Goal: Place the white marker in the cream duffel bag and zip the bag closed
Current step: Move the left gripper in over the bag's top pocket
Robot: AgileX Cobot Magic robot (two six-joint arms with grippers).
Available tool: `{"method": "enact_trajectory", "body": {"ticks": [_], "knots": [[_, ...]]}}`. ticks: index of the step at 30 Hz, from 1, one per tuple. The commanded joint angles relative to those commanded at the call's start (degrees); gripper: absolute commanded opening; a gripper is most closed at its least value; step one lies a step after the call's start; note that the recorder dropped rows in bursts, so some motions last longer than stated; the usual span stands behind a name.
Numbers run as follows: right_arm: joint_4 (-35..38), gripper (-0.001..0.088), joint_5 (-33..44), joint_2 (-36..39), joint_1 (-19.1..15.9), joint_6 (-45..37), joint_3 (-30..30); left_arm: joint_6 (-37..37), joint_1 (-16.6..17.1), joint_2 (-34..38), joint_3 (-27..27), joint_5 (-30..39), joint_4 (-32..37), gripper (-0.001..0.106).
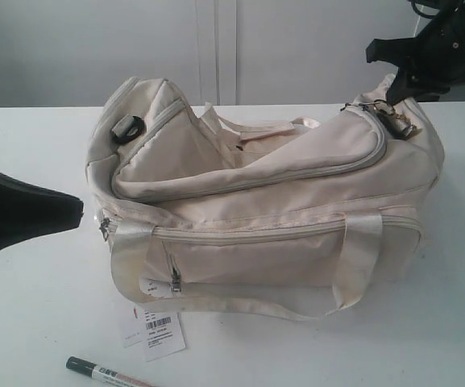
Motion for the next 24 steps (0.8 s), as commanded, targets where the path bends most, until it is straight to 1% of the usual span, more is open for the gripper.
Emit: {"method": "enact_trajectory", "body": {"ticks": [4,6,8,12,15,19,24], "knots": [[0.0,0.0,0.0,0.0,0.0,0.0,0.0,10.12,0.0,2.65,-0.47,1.29,-10.61,0.0],[0.0,0.0,0.0,0.0,0.0,0.0,0.0,13.02,0.0,4.08,-0.47,1.16,-14.97,0.0],[0.0,0.0,0.0,0.0,0.0,0.0,0.0,15.52,0.0,5.59,-0.47,0.95,-18.43,0.0],[0.0,0.0,0.0,0.0,0.0,0.0,0.0,20.45,-0.52,8.03,-0.47,0.75,-23.01,0.0],[0.0,0.0,0.0,0.0,0.0,0.0,0.0,22.39,-3.33,9.48,-1.35,-1.07,-24.06,0.0],[0.0,0.0,0.0,0.0,0.0,0.0,0.0,22.39,-9.29,12.13,-4.64,-5.85,-23.85,0.0],[0.0,0.0,0.0,0.0,0.0,0.0,0.0,22.39,-16.6,15.84,-9.13,-13.24,-19.85,0.0]]}}
